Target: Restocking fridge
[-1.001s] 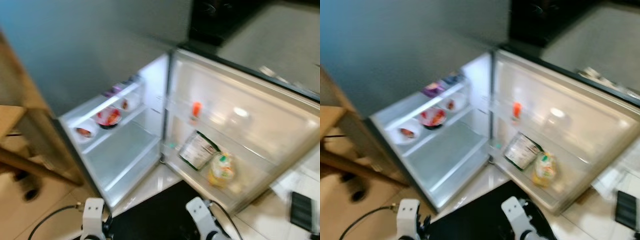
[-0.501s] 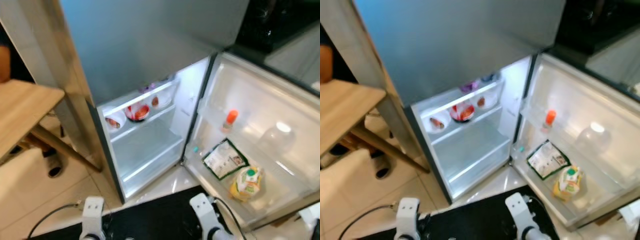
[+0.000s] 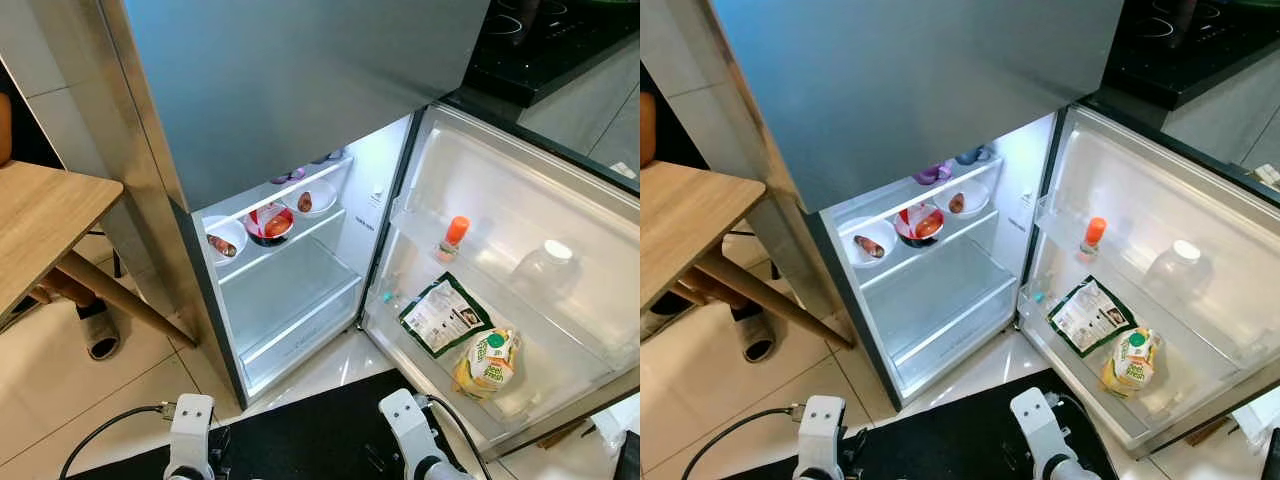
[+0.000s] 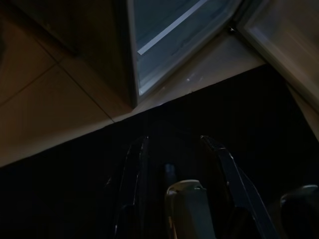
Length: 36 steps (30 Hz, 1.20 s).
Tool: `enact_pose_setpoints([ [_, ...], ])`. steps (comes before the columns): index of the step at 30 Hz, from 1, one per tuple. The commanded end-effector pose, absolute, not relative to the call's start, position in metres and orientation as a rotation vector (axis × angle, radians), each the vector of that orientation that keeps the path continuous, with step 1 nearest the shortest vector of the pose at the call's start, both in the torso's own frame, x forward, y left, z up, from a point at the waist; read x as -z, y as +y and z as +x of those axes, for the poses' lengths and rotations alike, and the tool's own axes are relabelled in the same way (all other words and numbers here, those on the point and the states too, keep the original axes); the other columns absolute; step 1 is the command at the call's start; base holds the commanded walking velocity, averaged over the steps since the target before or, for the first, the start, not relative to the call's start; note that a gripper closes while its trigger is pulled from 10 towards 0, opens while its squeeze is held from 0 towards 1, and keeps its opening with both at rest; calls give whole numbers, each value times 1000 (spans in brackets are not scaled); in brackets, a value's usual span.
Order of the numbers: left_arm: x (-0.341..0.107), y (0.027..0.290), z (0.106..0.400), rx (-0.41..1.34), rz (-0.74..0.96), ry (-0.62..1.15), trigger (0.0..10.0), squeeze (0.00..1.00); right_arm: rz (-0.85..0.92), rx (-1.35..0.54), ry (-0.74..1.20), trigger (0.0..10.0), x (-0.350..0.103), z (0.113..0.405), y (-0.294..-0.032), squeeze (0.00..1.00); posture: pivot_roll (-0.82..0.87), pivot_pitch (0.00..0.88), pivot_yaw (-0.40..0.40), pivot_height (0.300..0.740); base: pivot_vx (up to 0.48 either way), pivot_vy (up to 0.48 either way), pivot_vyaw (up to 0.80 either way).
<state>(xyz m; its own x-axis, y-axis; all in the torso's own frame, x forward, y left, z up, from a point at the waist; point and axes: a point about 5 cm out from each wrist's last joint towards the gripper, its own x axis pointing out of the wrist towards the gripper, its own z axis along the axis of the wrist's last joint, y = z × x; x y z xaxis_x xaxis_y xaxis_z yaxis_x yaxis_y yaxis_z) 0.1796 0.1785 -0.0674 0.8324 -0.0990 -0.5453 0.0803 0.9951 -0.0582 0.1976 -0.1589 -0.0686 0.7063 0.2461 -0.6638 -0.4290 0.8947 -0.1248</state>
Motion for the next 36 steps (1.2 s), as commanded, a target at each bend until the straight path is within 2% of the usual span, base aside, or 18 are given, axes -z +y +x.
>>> enact_pose_setpoints([
  [1,73,171,172,120,-44,616,10000,0,-275,-357,730,10000,73,189,-166,0,-96,87,-1,719,0,-480,0],
  [14,72,170,173,124,-46,611,10000,0,-285,-355,728,10000,73,190,-166,0,-95,80,-3,719,0,-373,0],
  [33,72,176,172,100,-48,612,10000,0,-284,-353,721,10000,72,191,-163,0,-91,80,3,719,0,0,0],
  [36,71,176,173,109,-42,607,10000,0,-250,-306,717,10000,71,194,-166,0,-92,80,5,719,0,0,0],
])
